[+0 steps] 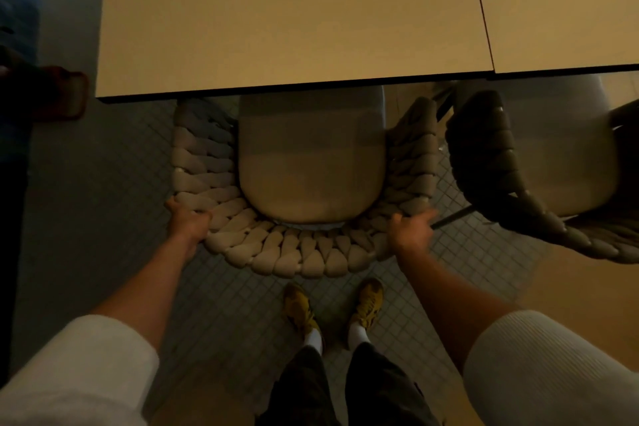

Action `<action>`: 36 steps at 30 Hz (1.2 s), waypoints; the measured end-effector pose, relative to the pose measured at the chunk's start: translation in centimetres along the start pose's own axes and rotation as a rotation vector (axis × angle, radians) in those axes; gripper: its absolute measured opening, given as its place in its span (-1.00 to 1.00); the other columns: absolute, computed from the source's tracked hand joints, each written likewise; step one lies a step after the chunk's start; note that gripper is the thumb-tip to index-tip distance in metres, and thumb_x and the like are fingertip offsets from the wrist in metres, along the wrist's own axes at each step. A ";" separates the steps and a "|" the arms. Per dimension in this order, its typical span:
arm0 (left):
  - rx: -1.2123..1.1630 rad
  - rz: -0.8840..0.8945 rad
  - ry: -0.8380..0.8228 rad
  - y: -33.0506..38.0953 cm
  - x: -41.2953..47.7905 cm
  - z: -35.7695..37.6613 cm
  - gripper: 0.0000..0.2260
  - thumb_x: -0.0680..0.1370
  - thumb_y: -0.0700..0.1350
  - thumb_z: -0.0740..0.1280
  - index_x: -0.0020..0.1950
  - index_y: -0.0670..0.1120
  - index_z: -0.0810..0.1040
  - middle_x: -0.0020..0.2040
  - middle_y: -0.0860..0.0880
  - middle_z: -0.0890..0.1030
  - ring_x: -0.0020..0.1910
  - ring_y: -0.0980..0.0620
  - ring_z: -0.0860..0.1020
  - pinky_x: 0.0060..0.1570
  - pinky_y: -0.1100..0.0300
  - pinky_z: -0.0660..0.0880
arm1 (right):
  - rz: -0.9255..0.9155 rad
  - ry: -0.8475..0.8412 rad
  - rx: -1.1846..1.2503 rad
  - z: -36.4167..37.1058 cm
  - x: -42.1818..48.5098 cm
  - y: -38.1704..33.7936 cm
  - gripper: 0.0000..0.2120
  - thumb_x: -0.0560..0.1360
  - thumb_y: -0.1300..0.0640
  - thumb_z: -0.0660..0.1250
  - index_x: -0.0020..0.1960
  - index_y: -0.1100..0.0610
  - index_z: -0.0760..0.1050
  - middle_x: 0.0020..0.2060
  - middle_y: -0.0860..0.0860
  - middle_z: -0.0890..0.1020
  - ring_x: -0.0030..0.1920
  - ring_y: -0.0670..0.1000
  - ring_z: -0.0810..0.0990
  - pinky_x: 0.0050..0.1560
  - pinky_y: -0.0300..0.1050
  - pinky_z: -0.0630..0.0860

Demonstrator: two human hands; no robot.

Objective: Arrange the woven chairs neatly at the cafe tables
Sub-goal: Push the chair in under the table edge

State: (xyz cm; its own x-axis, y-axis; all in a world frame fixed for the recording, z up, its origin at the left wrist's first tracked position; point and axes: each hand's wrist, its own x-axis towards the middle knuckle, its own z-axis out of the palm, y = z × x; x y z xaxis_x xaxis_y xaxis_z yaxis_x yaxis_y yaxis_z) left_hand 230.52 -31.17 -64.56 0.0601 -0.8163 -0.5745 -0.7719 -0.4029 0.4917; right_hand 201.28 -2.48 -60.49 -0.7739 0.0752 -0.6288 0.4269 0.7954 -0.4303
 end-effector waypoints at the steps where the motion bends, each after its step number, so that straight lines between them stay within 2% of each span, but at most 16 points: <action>1: -0.012 0.002 0.003 0.4 -0.7 -0.1 -0.43 0.46 -0.18 0.44 0.35 -0.01 0.20 0.24 -0.19 0.58 0.18 -0.17 0.60 0.14 -0.10 0.59 | -0.003 -0.008 -0.001 -0.2 0.0 -0.2 -0.30 0.64 0.11 0.27 0.62 0.22 -0.04 0.27 0.28 0.53 0.25 0.28 0.53 0.24 0.14 0.51; 3: -0.012 0.009 0.015 1.1 -1.8 0.2 -0.42 0.51 -0.24 0.44 0.43 -0.09 0.20 0.25 -0.19 0.55 0.18 -0.14 0.57 0.07 0.04 0.54 | -0.022 -0.012 -0.034 -0.6 0.4 -0.5 -0.32 0.64 0.12 0.27 0.60 0.26 -0.01 0.27 0.29 0.53 0.27 0.29 0.53 0.23 0.12 0.50; 5: -0.009 0.012 0.027 1.1 -2.7 0.8 -0.41 0.54 -0.26 0.43 0.46 -0.11 0.20 0.28 -0.19 0.54 0.20 -0.15 0.56 0.07 0.09 0.48 | -0.044 -0.010 -0.075 -1.2 1.0 -0.8 -0.33 0.64 0.12 0.28 0.59 0.27 0.01 0.31 0.31 0.51 0.30 0.31 0.51 0.25 0.13 0.49; 9: -0.001 -0.018 0.018 0.5 -5.2 1.9 -0.39 0.53 -0.22 0.44 0.47 -0.14 0.18 0.36 -0.27 0.51 0.28 -0.21 0.54 0.23 0.00 0.48 | -0.072 -0.024 -0.125 -2.7 2.6 -1.0 -0.29 0.63 0.12 0.29 0.61 0.27 -0.03 0.34 0.33 0.48 0.33 0.34 0.48 0.30 0.18 0.47; 12: -0.001 -0.052 -0.006 -0.2 -6.9 2.9 -0.35 0.55 -0.19 0.44 0.50 -0.17 0.14 0.38 -0.29 0.49 0.31 -0.24 0.52 0.27 -0.01 0.46 | -0.071 -0.033 -0.150 -3.8 3.9 -1.2 -0.25 0.61 0.09 0.32 0.60 0.27 -0.03 0.36 0.36 0.46 0.36 0.36 0.46 0.34 0.22 0.46; 17: -0.006 -0.038 -0.009 -0.6 -7.9 3.2 -0.42 0.54 -0.17 0.46 0.41 -0.15 0.19 0.29 -0.29 0.55 0.22 -0.26 0.56 0.15 -0.02 0.52 | -0.147 -0.013 -0.157 -5.7 5.4 -3.2 -0.41 0.63 -0.01 0.32 0.50 0.21 0.16 0.36 0.31 0.45 0.35 0.35 0.47 0.25 0.20 0.48; 19: -0.049 -0.056 -0.038 -0.7 -7.8 2.9 -0.39 0.51 -0.13 0.50 0.37 -0.01 0.16 0.27 -0.23 0.55 0.17 -0.23 0.58 0.09 -0.20 0.61 | -0.163 -0.039 -0.163 -6.0 5.8 -3.8 -0.46 0.65 0.02 0.27 0.51 0.20 0.17 0.36 0.30 0.46 0.35 0.35 0.46 0.25 0.20 0.46; 21: -0.081 -0.107 -0.062 -1.2 -7.7 2.6 -0.34 0.48 -0.15 0.51 0.35 0.12 0.12 0.24 -0.14 0.53 0.12 -0.20 0.58 -0.12 -0.39 0.61 | -0.162 -0.052 -0.194 -5.9 5.9 -3.7 -0.47 0.67 0.04 0.24 0.53 0.20 0.15 0.35 0.32 0.47 0.34 0.36 0.47 0.24 0.21 0.47; 22: -0.076 -0.115 -0.073 -1.6 -7.7 2.7 -0.33 0.48 -0.18 0.50 0.36 0.15 0.12 0.22 -0.12 0.51 0.10 -0.19 0.57 -0.18 -0.42 0.59 | -0.163 -0.050 -0.214 -6.0 5.8 -3.4 -0.47 0.67 0.03 0.24 0.53 0.20 0.14 0.34 0.33 0.48 0.33 0.37 0.48 0.24 0.22 0.47; 28: -0.077 -0.113 -0.080 -1.8 -7.6 2.4 -0.36 0.47 -0.22 0.51 0.30 0.12 0.16 0.22 -0.11 0.51 0.11 -0.19 0.57 -0.18 -0.47 0.56 | -0.152 -0.071 -0.218 -6.4 5.6 -2.2 -0.53 0.65 0.02 0.25 0.45 0.20 0.20 0.31 0.33 0.51 0.31 0.36 0.50 0.32 0.27 0.45; 31: -0.081 -0.129 -0.095 -1.8 -7.2 2.4 -0.38 0.47 -0.20 0.51 0.27 0.12 0.16 0.28 -0.15 0.53 0.14 -0.22 0.59 -0.13 -0.46 0.57 | -0.161 -0.076 -0.216 -6.7 5.5 -2.1 -0.52 0.65 0.02 0.26 0.46 0.19 0.20 0.30 0.31 0.51 0.30 0.35 0.51 0.25 0.22 0.48; 34: -0.093 -0.127 -0.119 -0.7 -7.9 2.2 -0.45 0.53 -0.26 0.47 0.27 0.04 0.17 0.28 -0.15 0.49 0.17 -0.24 0.57 -0.19 -0.32 0.61 | -0.147 -0.079 -0.201 -6.6 5.5 -1.9 -0.50 0.65 0.03 0.27 0.48 0.17 0.17 0.29 0.30 0.52 0.28 0.34 0.53 0.21 0.23 0.52; 36: -0.085 -0.125 -0.138 -0.6 -7.8 2.1 -0.48 0.53 -0.26 0.47 0.21 0.06 0.17 0.30 -0.16 0.49 0.17 -0.25 0.58 -0.23 -0.28 0.61 | -0.127 -0.081 -0.194 -6.5 5.4 -1.7 -0.45 0.65 0.02 0.27 0.53 0.13 0.13 0.28 0.29 0.52 0.26 0.33 0.54 0.18 0.25 0.55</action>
State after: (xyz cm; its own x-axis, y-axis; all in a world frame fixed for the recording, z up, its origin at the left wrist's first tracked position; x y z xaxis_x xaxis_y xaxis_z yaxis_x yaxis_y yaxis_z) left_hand 229.21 -23.63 -61.76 0.0605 -0.6959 -0.7156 -0.7077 -0.5355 0.4609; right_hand 193.31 0.46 -58.95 -0.7723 -0.0750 -0.6308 0.2246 0.8966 -0.3816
